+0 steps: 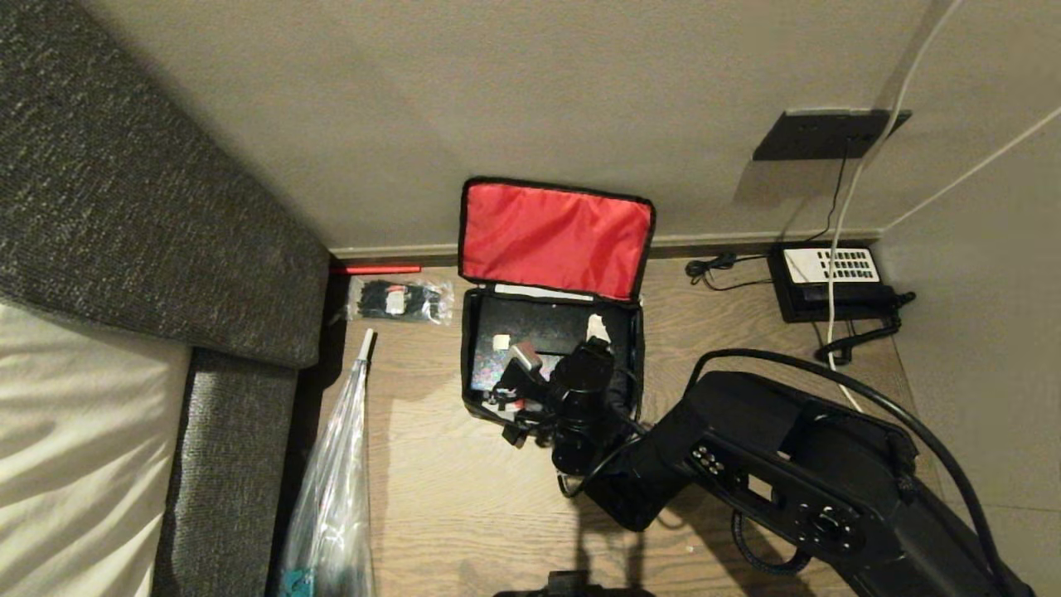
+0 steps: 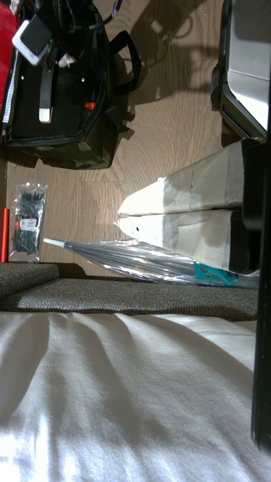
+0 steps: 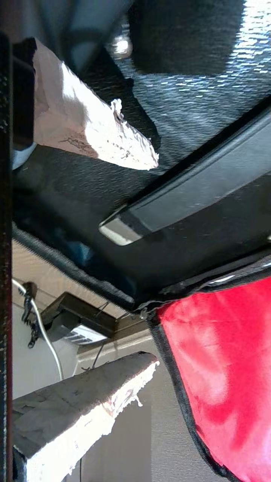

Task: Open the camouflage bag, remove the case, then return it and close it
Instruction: Grip the handle

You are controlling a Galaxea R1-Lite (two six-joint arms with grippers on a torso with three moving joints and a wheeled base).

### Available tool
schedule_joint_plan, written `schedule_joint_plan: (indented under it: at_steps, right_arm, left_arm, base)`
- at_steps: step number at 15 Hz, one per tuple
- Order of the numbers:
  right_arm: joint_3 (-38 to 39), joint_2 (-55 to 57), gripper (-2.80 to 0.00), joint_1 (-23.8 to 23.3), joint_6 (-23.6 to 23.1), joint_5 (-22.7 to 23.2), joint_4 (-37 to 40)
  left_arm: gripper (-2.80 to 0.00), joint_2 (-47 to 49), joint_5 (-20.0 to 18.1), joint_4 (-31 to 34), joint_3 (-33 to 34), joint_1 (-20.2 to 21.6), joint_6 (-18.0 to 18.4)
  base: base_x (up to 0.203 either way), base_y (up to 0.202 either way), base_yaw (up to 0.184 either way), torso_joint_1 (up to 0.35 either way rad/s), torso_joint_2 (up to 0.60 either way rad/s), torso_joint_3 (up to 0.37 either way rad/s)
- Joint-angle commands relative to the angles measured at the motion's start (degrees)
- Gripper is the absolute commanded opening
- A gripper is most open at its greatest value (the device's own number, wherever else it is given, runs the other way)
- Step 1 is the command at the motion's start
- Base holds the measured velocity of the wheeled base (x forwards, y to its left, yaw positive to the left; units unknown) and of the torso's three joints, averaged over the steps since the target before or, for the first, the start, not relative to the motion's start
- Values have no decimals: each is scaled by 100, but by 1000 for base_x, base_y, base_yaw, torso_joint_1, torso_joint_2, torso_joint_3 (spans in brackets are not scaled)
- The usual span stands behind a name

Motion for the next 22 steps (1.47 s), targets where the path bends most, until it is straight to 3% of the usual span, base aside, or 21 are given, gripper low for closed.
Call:
schedule_joint_plan:
  at_steps: [1, 5, 16, 22]
  right_arm:
    - [-190, 211, 0, 2, -26, 21, -86]
    - [-266, 300, 0, -116, -163, 575, -162]
    - [-682, 531, 0, -481, -1578, 656, -616]
    - [-867, 646, 0, -568, -1744, 807, -670]
  left_arm:
    - [-280, -11, 6, 2, 18, 2, -2]
    - [-280, -11, 6, 2, 18, 2, -2]
    - [-280, -11, 6, 2, 18, 2, -2]
    - [-280, -11, 6, 2, 18, 2, -2]
  base:
    - [0, 0, 0, 0, 0, 0]
    - [0, 0, 0, 0, 0, 0]
    - [0, 0, 0, 0, 0, 0]
    - [0, 0, 0, 0, 0, 0]
